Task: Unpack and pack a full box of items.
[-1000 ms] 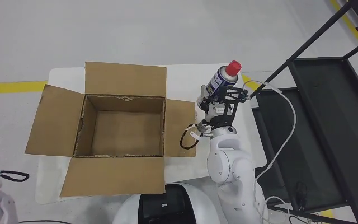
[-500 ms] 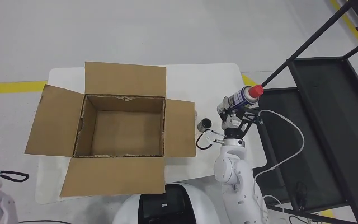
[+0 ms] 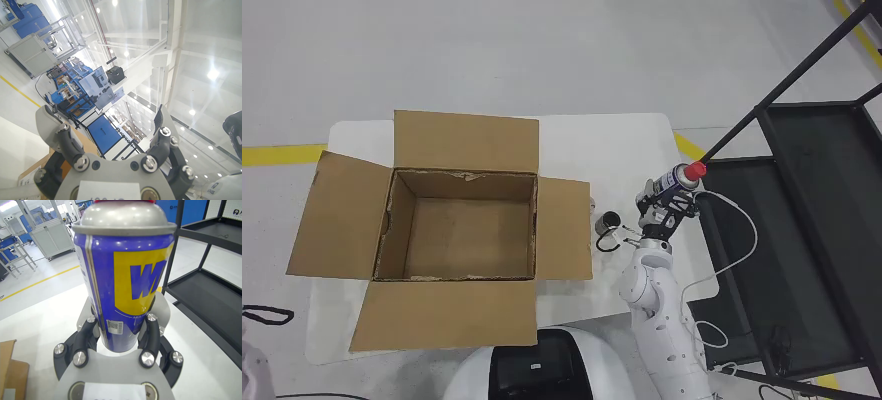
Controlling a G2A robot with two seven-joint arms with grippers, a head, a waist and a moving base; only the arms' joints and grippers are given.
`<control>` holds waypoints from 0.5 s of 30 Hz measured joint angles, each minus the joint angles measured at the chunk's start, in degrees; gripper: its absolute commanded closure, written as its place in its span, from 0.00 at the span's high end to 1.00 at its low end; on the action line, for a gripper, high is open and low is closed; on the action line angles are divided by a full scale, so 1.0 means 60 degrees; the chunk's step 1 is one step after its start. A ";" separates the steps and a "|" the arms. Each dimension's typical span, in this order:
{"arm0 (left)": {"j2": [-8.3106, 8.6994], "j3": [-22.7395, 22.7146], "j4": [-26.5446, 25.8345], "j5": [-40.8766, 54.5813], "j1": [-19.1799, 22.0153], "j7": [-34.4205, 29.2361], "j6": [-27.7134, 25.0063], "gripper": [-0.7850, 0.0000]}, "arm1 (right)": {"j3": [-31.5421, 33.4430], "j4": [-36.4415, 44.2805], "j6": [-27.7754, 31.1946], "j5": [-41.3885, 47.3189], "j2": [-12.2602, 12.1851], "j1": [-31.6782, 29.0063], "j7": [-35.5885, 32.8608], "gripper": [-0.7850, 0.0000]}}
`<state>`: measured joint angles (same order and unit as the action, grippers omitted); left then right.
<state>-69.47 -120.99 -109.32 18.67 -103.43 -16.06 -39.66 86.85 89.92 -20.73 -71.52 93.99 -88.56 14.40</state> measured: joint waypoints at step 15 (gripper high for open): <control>0.0000 0.0000 0.0000 0.0000 0.0000 0.0000 0.0000 1.00 | 0.0353 -0.2706 0.1132 -0.0429 -0.0205 0.1315 0.0884 0.00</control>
<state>-69.47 -120.99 -109.32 18.67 -103.43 -16.06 -39.66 88.97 73.69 -13.94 -74.10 92.76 -80.67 19.70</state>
